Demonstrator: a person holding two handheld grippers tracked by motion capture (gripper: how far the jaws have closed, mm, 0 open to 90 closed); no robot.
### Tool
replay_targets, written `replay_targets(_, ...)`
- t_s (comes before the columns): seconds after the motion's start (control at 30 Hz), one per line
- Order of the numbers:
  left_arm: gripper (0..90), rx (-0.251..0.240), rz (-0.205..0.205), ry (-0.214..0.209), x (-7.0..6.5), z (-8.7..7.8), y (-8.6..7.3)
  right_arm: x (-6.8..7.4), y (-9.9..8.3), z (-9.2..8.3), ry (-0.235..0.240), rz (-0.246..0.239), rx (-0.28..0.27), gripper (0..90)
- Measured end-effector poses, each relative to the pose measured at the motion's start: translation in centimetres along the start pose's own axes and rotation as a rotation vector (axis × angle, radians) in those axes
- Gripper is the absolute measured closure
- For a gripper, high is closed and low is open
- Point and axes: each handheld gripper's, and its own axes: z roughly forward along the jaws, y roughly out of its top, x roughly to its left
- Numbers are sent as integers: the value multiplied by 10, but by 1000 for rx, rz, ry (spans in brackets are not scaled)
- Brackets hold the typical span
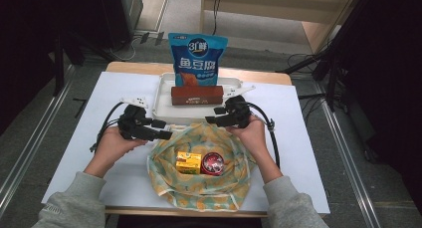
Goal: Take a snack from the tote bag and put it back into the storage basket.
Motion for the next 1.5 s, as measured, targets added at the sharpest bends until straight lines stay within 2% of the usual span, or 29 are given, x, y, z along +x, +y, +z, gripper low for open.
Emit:
replay_targets(0.37,369,10,38,-17,-17,1,2,0,-2,-6,-14,-4,0,445)
replay_targets(0.9,370,27,80,-39,-40,5,1,-5,-6,-11,-21,16,-1,441)
replay_targets(1.27,369,32,112,-38,-51,6,-1,-9,-8,-12,-27,27,1,440)
replay_targets(1.5,369,39,123,-51,-58,11,-4,-12,-11,-12,-30,37,4,440)
